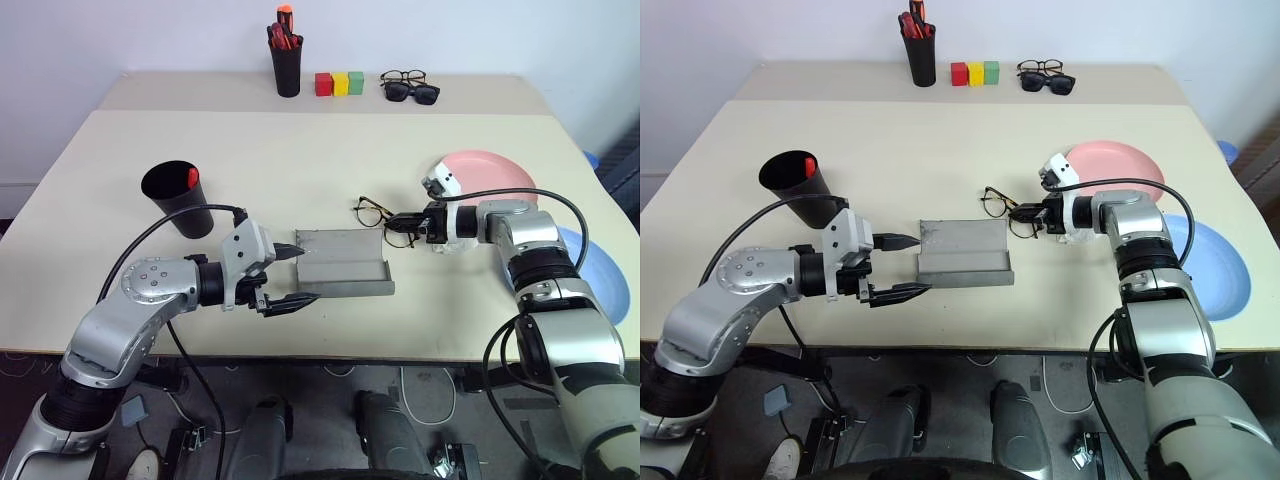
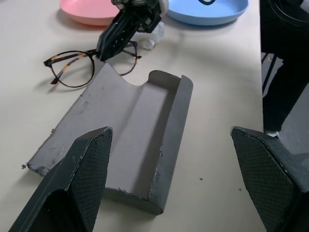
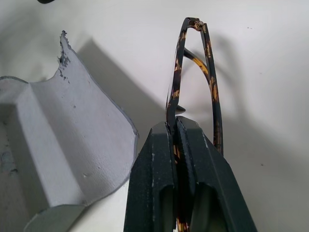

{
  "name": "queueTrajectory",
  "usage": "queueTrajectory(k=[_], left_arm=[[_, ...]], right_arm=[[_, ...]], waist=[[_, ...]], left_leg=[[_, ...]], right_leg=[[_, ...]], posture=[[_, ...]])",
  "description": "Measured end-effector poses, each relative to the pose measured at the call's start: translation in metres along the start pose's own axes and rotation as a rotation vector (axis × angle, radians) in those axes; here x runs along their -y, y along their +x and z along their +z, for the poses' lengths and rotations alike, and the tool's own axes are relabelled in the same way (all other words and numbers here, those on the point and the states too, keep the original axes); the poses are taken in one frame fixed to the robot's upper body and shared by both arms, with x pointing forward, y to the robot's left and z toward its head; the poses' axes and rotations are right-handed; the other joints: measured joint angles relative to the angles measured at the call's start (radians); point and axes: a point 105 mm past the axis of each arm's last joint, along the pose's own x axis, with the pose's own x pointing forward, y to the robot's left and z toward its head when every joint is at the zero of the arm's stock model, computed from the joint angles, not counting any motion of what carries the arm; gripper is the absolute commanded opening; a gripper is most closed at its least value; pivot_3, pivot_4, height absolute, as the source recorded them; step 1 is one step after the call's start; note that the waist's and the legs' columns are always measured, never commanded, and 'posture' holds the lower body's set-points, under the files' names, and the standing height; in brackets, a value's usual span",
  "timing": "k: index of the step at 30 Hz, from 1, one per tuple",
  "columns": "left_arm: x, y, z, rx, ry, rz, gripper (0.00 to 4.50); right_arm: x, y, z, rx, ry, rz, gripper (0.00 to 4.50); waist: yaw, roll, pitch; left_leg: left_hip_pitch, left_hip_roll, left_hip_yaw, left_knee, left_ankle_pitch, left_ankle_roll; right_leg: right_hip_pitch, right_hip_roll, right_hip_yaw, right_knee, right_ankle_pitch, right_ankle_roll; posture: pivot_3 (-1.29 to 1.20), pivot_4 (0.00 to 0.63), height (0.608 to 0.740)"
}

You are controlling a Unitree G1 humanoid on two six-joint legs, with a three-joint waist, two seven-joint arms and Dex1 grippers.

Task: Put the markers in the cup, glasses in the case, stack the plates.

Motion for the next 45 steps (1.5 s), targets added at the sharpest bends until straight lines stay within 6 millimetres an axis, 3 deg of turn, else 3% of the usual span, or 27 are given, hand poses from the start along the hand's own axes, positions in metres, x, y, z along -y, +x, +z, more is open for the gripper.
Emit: queueTrajectory(k=[3, 7, 10, 12, 18, 22, 28, 35, 45], left_arm=[[-0.001, 0.001, 0.0, 0.01, 0.0, 0.004, 4.02], [-0.004, 0.001, 0.0, 0.026, 0.015, 0.015, 4.02], [-0.007, 0.0, -0.001, 0.052, 0.037, 0.042, 4.02], [-0.009, -0.003, -0.005, 0.086, 0.024, 0.072, 4.02], [-0.005, -0.029, -0.013, 0.104, -0.036, 0.034, 4.02], [0.002, -0.049, -0.013, 0.114, -0.081, -0.026, 4.02], [0.012, -0.068, -0.017, 0.063, -0.083, -0.119, 4.02], [0.014, -0.071, -0.016, 0.06, -0.066, -0.133, 4.02], [0.016, -0.071, -0.021, 0.065, -0.081, -0.098, 4.02]], right_arm=[[0.004, -0.013, 0.001, 0.023, -0.03, -0.031, 0.01], [-0.004, -0.025, 0.027, 0.168, -0.126, -0.04, 0.01], [-0.023, -0.039, 0.058, 0.308, -0.249, -0.02, 0.01], [-0.043, -0.044, 0.063, 0.35, -0.307, 0.027, 0.01], [-0.091, -0.04, 0.042, 0.318, -0.314, 0.197, 0.01], [-0.105, -0.032, 0.032, 0.291, -0.315, 0.253, 0.01], [-0.116, -0.009, 0.02, 0.26, -0.317, 0.304, 0.01], [-0.12, 0.023, 0.003, 0.229, -0.328, 0.333, 0.01], [-0.102, 0.014, -0.01, 0.125, -0.38, 0.301, 0.01]], waist=[[0.0, 0.0, 0.0], [-0.005, 0.001, 0.001], [-0.005, 0.002, 0.001], [0.0, 0.002, 0.001], [0.001, 0.002, 0.001], [-0.002, 0.002, 0.001], [-0.001, 0.002, 0.001], [0.0, 0.002, 0.001], [-0.001, 0.002, 0.001]], left_leg=[[-0.001, 0.0, 0.0, 0.0, 0.0, 0.0], [-0.001, 0.0, 0.0, 0.0, 0.0, 0.0], [0.0, 0.001, 0.0, -0.001, 0.0, 0.0], [-0.001, 0.001, 0.0, -0.001, 0.0, 0.0], [-0.001, 0.001, 0.0, 0.0, 0.0, 0.0], [-0.001, 0.001, 0.001, 0.0, 0.0, 0.0], [-0.001, 0.001, 0.001, -0.001, 0.0, 0.0], [-0.001, 0.001, 0.001, -0.001, 0.0, 0.0], [-0.001, 0.001, 0.001, -0.001, 0.0, 0.0]], right_leg=[[0.0, 0.0, 0.0, 0.0, 0.0, 0.0], [-0.002, 0.0, 0.0, 0.001, 0.0, 0.0], [-0.002, 0.0, 0.0, 0.001, 0.0, 0.0], [-0.002, 0.0, 0.0, 0.0, 0.0, 0.0], [-0.002, 0.0, 0.0, 0.0, -0.002, -0.003], [-0.002, 0.0, 0.0, 0.0, -0.002, -0.004], [-0.002, 0.0, 0.0, -0.001, -0.002, -0.004], [-0.002, 0.0, 0.0, -0.001, -0.002, -0.004], [-0.003, 0.0, 0.0, -0.001, -0.002, -0.004]], posture=[[0.0, 0.15, 0.74], [0.0, 0.15, 0.74], [0.0, 0.15, 0.74], [0.0, 0.15, 0.74], [0.0, 0.15, 0.74], [0.0, 0.15, 0.74], [0.0, 0.15, 0.74], [0.0, 0.15, 0.74], [0.0, 0.15, 0.74]])
